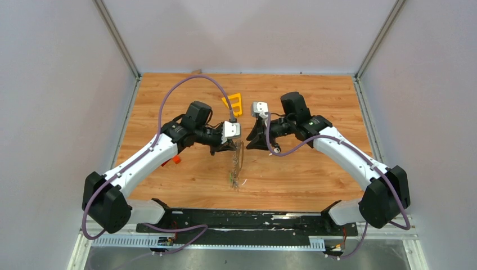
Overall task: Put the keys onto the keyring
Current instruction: Adjust the keyring.
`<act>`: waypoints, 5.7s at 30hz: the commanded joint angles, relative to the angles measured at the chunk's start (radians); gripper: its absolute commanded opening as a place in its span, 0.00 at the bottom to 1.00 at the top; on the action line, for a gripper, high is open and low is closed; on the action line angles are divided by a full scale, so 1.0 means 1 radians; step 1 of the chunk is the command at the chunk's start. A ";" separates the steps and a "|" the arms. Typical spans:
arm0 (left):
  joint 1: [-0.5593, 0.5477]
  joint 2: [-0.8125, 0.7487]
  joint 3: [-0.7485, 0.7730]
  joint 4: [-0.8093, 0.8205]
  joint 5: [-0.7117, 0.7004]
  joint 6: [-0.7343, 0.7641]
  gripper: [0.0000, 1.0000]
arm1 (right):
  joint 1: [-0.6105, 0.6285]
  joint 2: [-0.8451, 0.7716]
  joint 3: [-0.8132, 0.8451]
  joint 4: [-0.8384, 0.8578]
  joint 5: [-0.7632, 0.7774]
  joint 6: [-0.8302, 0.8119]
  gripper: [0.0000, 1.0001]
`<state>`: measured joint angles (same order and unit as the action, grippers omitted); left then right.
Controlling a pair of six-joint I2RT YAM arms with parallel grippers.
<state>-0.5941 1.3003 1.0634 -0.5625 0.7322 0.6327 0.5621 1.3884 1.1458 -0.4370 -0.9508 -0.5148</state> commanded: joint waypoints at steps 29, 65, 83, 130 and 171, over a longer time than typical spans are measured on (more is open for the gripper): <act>-0.005 -0.078 -0.094 0.259 0.185 -0.165 0.00 | 0.039 0.062 0.020 -0.023 -0.122 -0.058 0.22; 0.063 -0.109 -0.174 0.444 0.258 -0.272 0.28 | 0.010 -0.002 -0.034 0.137 -0.063 0.064 0.00; 0.128 -0.138 -0.393 0.985 0.378 -0.454 0.36 | -0.004 -0.006 -0.050 0.256 -0.147 0.224 0.00; -0.076 -0.019 0.122 -0.084 -0.164 -0.085 0.00 | -0.006 -0.056 -0.068 0.159 -0.060 0.036 0.33; -0.075 -0.238 -0.232 0.264 0.078 0.253 0.00 | 0.005 -0.042 -0.022 -0.014 -0.214 -0.102 0.20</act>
<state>-0.6659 1.0786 0.8249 -0.3534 0.7780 0.8330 0.5594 1.3945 1.0821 -0.4309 -1.1370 -0.5579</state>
